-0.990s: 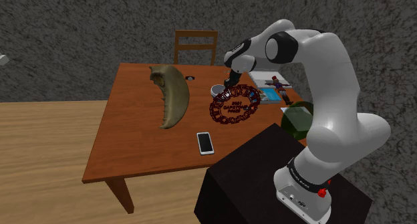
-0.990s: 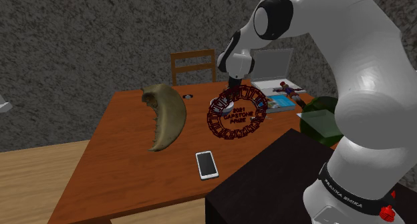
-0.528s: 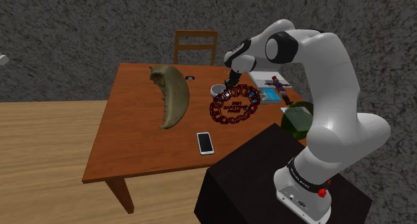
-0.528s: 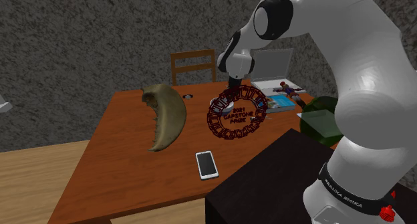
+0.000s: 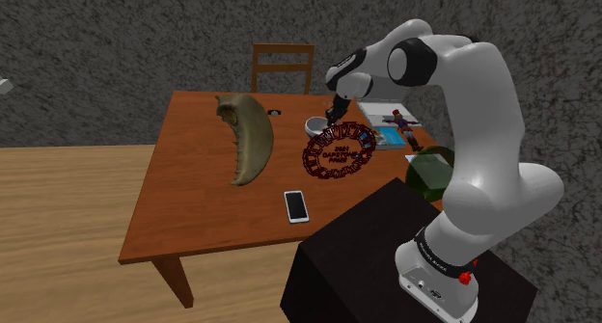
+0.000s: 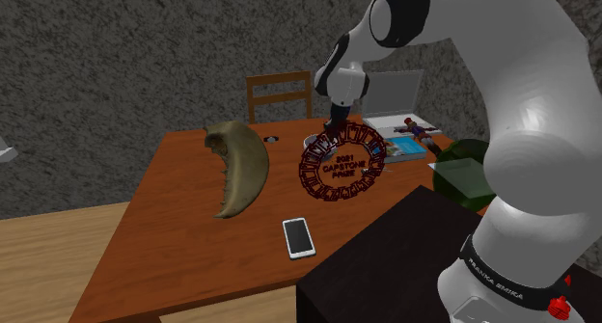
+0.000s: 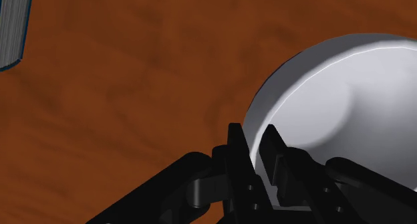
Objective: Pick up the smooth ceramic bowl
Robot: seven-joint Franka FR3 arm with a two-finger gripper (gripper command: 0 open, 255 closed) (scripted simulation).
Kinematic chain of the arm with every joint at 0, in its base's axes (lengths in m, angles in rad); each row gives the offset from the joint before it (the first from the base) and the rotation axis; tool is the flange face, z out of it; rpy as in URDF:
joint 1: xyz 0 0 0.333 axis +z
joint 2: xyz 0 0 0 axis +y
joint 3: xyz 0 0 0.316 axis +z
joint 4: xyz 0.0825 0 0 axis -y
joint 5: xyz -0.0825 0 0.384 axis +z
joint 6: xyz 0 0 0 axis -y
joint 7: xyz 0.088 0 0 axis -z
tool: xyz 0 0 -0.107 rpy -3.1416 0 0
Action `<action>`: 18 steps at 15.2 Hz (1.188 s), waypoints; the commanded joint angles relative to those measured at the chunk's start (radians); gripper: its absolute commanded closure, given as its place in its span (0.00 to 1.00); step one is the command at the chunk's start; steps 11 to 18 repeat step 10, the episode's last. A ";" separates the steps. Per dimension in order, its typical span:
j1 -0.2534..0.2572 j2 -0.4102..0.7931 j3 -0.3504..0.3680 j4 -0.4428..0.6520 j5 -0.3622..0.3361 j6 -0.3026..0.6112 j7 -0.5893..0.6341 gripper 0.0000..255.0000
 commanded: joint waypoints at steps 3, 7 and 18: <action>0.007 -0.043 -0.009 -0.017 -0.009 -0.026 0.009 1.00; 0.013 -0.083 -0.018 -0.028 -0.018 -0.055 0.017 1.00; 0.015 -0.094 -0.021 -0.030 -0.021 -0.063 0.020 1.00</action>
